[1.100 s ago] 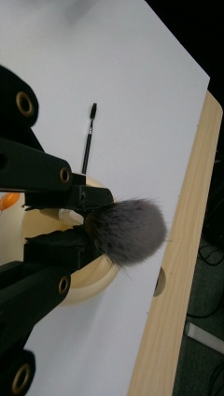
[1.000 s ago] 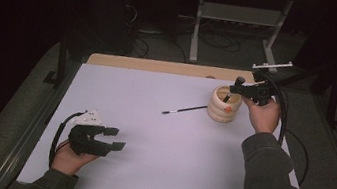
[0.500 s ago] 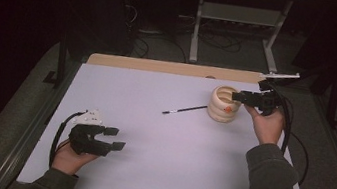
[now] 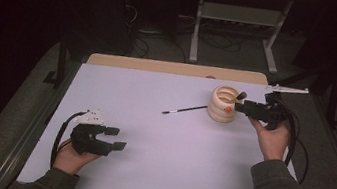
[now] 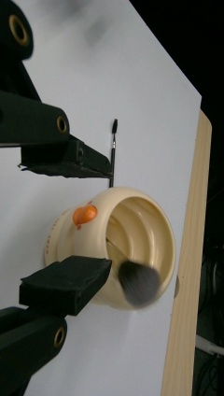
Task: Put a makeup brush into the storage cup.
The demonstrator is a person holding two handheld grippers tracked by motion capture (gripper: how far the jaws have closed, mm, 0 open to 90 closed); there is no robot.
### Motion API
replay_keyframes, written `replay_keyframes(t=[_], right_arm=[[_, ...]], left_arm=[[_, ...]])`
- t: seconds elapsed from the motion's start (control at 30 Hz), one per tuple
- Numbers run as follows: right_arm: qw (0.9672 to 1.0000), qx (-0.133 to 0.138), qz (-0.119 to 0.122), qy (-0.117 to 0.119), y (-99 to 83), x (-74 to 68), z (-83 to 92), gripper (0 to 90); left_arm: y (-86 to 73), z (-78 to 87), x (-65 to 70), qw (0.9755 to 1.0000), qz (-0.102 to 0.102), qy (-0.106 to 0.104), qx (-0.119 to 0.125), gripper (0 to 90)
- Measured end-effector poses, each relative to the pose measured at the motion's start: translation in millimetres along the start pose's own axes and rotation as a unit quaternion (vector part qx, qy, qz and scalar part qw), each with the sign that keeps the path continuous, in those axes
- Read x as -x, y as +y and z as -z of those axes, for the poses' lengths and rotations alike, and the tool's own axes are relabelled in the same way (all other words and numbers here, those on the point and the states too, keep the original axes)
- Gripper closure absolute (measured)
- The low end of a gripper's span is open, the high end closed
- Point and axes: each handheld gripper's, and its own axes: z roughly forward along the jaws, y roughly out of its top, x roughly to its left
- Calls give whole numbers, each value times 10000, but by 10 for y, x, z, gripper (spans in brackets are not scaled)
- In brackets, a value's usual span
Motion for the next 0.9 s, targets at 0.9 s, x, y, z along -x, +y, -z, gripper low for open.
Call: replay_keyframes(t=[0.9], right_arm=[[9977,-154,455,468,-451,-350,28,388]], left_arm=[[133,-189,11,9998,28,-130,-148,369]])
